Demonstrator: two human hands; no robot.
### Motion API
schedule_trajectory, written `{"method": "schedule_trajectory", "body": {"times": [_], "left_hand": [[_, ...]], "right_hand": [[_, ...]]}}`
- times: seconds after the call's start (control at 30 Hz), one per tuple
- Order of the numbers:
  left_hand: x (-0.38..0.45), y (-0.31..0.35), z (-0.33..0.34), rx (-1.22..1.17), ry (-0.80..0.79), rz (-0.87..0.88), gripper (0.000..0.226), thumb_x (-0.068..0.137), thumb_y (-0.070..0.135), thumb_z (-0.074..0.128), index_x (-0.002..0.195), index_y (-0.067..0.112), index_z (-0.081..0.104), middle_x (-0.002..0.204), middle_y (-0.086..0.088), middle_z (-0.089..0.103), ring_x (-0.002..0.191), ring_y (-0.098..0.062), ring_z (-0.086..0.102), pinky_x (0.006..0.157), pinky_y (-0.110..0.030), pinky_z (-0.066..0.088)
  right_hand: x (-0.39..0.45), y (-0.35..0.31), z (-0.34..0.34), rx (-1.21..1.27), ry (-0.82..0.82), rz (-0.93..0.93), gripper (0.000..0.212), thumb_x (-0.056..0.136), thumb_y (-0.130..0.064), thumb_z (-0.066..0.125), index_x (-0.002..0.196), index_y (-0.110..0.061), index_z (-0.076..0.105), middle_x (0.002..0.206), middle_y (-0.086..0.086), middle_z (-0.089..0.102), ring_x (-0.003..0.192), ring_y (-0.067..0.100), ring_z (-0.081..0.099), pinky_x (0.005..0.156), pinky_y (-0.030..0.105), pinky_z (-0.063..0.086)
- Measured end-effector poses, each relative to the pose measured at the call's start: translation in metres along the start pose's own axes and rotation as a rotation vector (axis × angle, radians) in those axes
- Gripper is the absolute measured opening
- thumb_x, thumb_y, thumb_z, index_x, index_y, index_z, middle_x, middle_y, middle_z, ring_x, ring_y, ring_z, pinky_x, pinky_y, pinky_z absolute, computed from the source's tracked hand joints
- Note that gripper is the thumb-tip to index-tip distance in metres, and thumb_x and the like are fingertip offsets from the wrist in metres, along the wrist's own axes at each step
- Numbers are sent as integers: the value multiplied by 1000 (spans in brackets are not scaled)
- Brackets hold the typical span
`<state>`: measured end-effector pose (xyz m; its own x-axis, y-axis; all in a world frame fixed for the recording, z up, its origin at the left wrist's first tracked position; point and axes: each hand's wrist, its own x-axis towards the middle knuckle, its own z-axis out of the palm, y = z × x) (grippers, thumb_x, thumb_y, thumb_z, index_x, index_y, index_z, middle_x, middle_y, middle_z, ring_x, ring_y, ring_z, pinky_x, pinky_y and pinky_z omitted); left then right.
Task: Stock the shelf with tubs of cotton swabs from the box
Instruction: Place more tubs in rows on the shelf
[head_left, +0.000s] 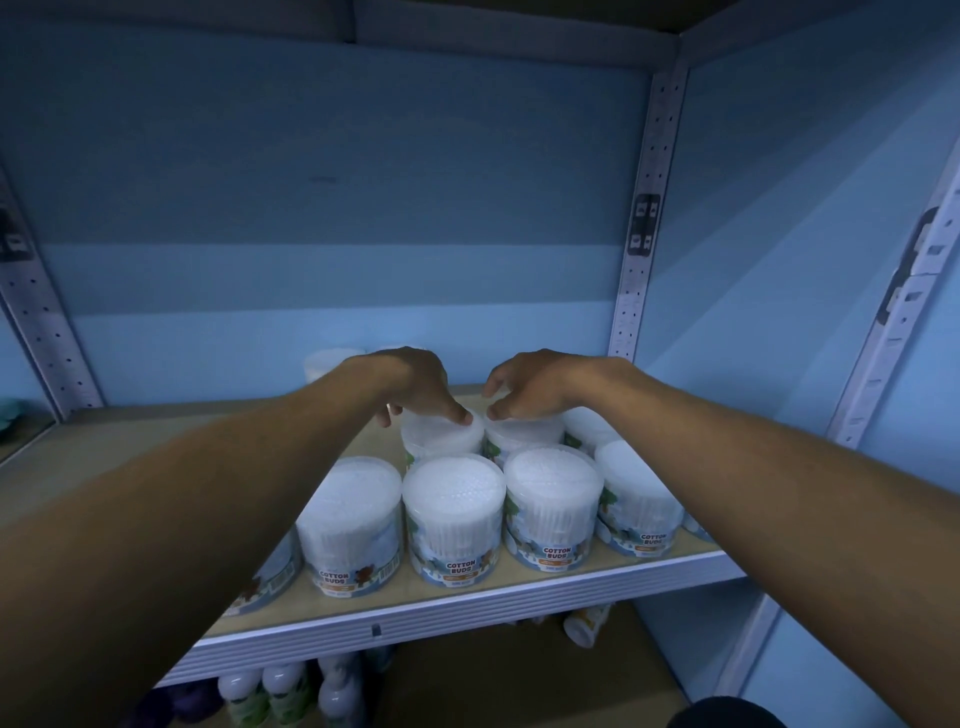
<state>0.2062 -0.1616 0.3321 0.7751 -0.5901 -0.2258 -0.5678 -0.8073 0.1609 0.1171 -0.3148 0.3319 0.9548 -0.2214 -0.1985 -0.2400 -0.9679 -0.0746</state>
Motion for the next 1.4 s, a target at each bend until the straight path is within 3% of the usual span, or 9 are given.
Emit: {"method": "schedule_trajectory", "body": {"times": [0.13, 0.23, 0.33, 0.57, 0.8, 1.03, 1.4], "left_hand": [[-4, -15, -7, 44, 115, 12, 58, 80, 58, 68, 127, 25, 59, 121, 2, 60, 70, -15, 61, 77, -30, 56], [3, -35, -10, 29, 153, 20, 66, 75, 59, 70, 133, 30, 55, 125, 4, 60, 91, -22, 68, 87, -33, 54], [12, -58, -11, 33, 179, 17, 72, 74, 59, 71, 138, 33, 49, 136, 6, 54, 121, -19, 55, 96, -33, 46], [38, -104, -15, 103, 247, -14, 85, 75, 57, 73, 147, 29, 38, 151, -1, 37, 139, -22, 35, 105, -37, 37], [75, -135, -12, 118, 242, -72, 97, 73, 62, 72, 152, 27, 29, 152, -2, 33, 140, -26, 33, 110, -42, 37], [109, -148, -8, 108, 242, -89, 96, 74, 63, 70, 153, 31, 26, 154, -1, 30, 142, -25, 30, 110, -43, 35], [131, -146, -15, 77, 237, -38, 54, 85, 47, 68, 132, 28, 50, 139, 0, 49, 124, -24, 48, 88, -32, 42]], "right_hand": [[10, -9, -2, 27, 28, -15, 45, 92, -54, 57, 135, -40, 54, 146, -8, 49, 131, 18, 49, 108, 34, 40], [21, -14, -2, 58, 38, -34, 44, 93, -53, 57, 135, -41, 54, 144, -8, 51, 131, 17, 50, 107, 33, 40], [36, -21, -3, 75, 37, -53, 49, 91, -53, 57, 139, -40, 51, 147, -6, 49, 133, 17, 48, 108, 34, 39], [80, -41, -2, 146, 103, -89, 58, 88, -54, 65, 141, -38, 48, 147, -3, 48, 129, 18, 51, 104, 32, 41], [139, -69, 15, 115, 190, -78, 67, 89, -52, 65, 149, -38, 38, 152, 6, 36, 133, 30, 46, 107, 45, 43], [182, -80, 12, 45, 213, -32, 71, 92, -52, 61, 153, -36, 29, 153, 9, 29, 135, 34, 42, 107, 46, 43], [207, -87, 16, 82, 165, -86, 63, 95, -48, 59, 153, -39, 37, 163, -3, 28, 147, 23, 32, 118, 37, 32]]}}
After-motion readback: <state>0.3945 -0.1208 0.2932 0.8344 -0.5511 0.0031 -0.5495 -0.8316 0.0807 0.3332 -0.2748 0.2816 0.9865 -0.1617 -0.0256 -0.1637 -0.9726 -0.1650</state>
